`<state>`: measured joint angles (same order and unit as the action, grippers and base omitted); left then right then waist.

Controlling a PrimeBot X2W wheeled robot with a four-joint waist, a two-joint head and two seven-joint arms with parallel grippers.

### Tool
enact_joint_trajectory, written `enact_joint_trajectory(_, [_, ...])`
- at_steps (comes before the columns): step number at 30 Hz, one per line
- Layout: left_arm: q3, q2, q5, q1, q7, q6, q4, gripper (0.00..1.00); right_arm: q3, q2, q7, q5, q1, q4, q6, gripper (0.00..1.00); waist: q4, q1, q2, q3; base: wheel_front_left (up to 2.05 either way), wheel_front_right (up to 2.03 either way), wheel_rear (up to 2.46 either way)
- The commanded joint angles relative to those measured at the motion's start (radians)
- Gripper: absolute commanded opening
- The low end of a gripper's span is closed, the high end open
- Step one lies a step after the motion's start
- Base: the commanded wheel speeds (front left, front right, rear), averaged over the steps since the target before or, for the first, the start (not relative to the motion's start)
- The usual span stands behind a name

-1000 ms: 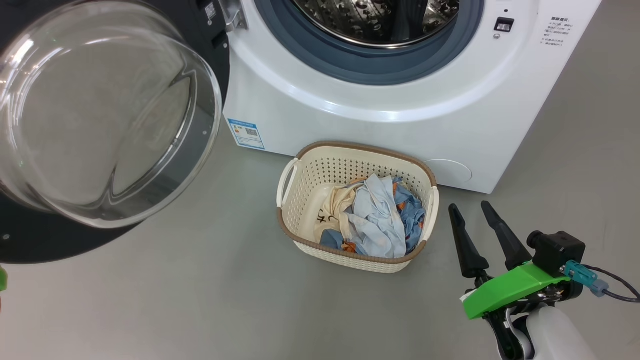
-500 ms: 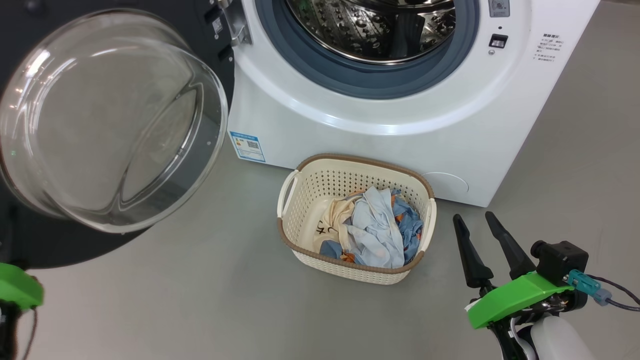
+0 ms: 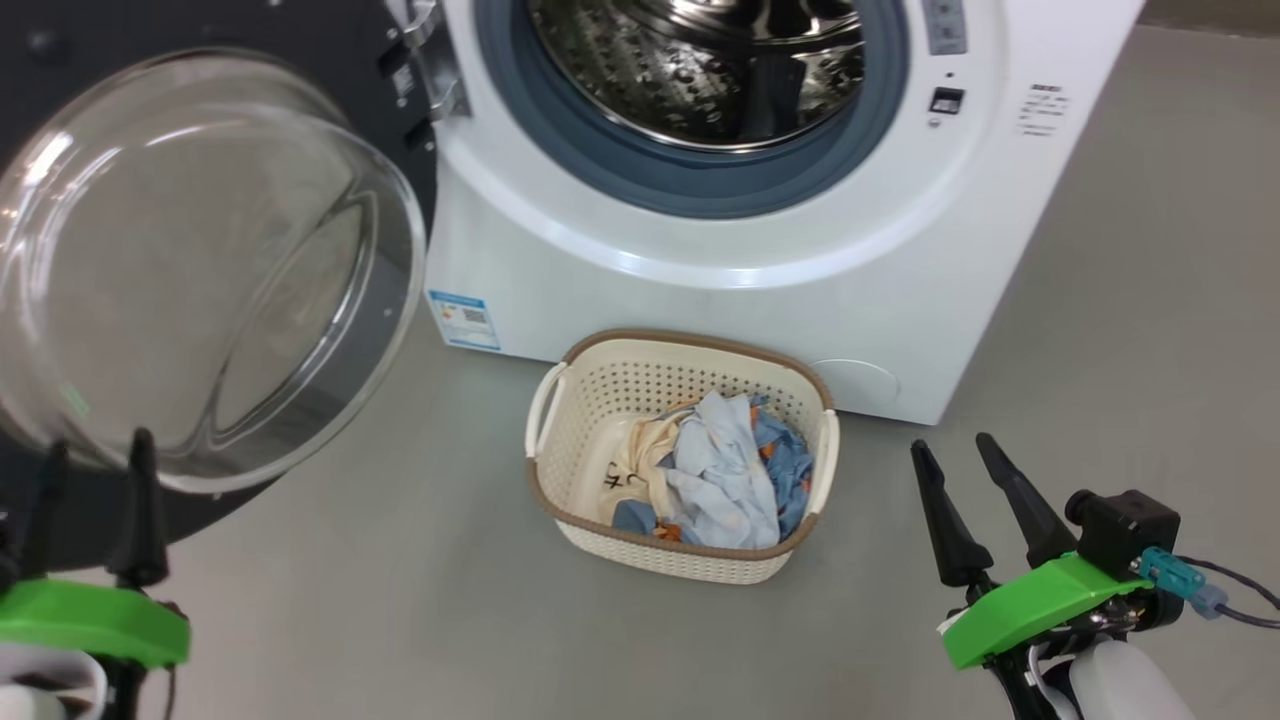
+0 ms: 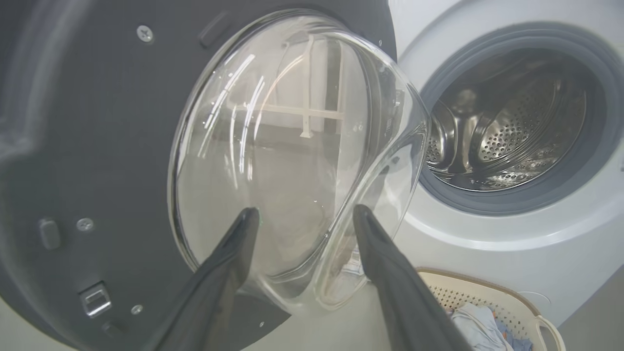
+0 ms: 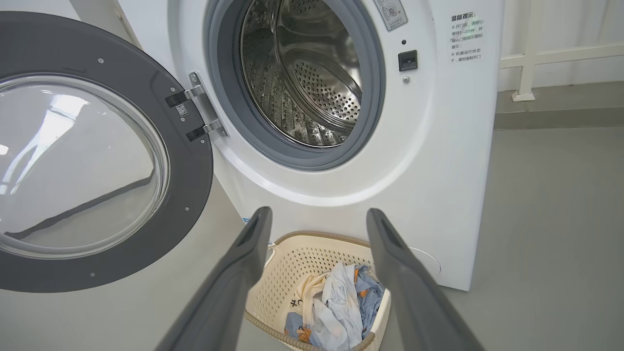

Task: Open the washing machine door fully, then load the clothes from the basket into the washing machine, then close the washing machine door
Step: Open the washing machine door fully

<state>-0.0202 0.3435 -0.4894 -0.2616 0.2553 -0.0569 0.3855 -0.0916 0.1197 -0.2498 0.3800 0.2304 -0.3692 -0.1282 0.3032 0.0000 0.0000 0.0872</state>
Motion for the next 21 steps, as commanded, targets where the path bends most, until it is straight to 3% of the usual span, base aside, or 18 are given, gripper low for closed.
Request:
enact_joint_trajectory(1, [0.037,0.031,0.001,-0.001,0.006,0.009,-0.042,1.0,-0.031,0.002,-0.012,0.002,-0.005,0.024,-0.003,1.0,-0.028,0.0,0.0,-0.016,0.0,0.0,0.0])
enact_joint_trajectory(9, [0.01,-0.026,0.011,0.081,0.006,0.039,-0.157,1.0,-0.039,0.017,-0.012,0.001,-0.015,0.025,-0.003,1.0,-0.114,0.0,0.0,-0.035,0.0,0.0,0.0])
enact_joint_trajectory(21, [-0.012,-0.082,0.024,0.136,0.006,0.037,-0.218,1.0,-0.062,0.036,-0.012,-0.009,0.002,0.038,-0.003,1.0,-0.244,0.0,0.0,-0.045,0.0,0.0,0.0])
